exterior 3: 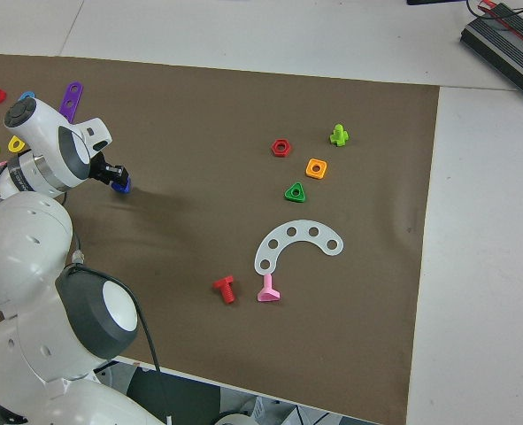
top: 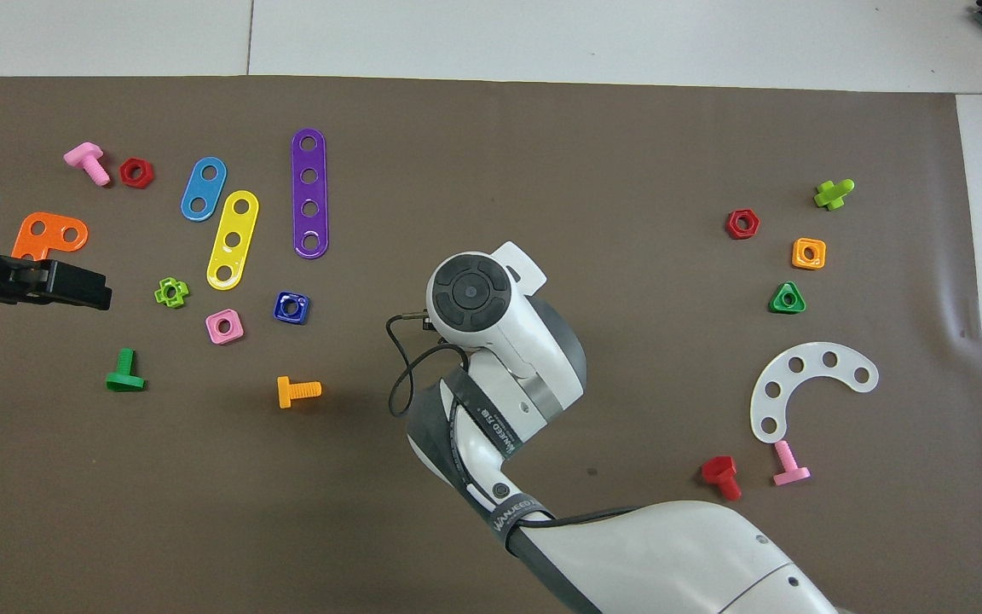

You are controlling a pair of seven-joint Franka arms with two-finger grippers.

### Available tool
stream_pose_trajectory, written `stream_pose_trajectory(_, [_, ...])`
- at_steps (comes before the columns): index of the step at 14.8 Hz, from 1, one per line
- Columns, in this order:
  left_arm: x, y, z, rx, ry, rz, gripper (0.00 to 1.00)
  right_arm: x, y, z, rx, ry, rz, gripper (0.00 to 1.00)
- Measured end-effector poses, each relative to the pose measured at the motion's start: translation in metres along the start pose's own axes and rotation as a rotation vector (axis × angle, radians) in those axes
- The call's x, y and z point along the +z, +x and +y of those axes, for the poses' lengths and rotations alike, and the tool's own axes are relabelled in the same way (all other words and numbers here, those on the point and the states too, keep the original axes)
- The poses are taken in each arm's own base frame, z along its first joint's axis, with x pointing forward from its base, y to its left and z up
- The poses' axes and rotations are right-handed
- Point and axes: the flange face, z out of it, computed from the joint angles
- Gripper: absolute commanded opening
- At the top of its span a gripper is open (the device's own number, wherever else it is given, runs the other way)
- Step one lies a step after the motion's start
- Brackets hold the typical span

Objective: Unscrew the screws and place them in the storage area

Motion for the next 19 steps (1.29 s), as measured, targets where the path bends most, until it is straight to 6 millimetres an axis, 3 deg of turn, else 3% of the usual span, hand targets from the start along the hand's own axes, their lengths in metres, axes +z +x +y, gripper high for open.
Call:
stream_pose_trajectory(6, [0.004, -0.007, -0.005, -0.009, 0.004, -0.001, 1.00, -0.006, 0.006, 0.003, 0.009, 0.015, 0.019, 0.00])
stream_pose_trajectory(9, [0.004, -0.007, -0.008, -0.005, 0.033, -0.005, 1.00, -0.040, 0.020, 0.016, 0.037, 0.041, 0.055, 0.00])
stream_pose_trajectory(11, [0.004, -0.008, -0.009, -0.004, 0.044, -0.006, 1.00, -0.077, 0.039, 0.050, 0.092, 0.053, 0.073, 0.00])
stream_pose_trajectory(14, [0.004, -0.008, -0.009, -0.004, 0.047, -0.007, 1.00, -0.123, 0.064, 0.130, 0.122, 0.045, 0.074, 0.00])
stream_pose_trajectory(16, [0.004, -0.008, -0.009, -0.004, 0.047, -0.008, 1.00, -0.132, 0.070, 0.186, 0.106, 0.028, 0.054, 0.00])
stream_pose_trajectory(19, [0.001, -0.008, -0.010, -0.005, 0.048, -0.002, 1.00, -0.116, 0.074, 0.265, 0.064, 0.002, 0.002, 0.00])
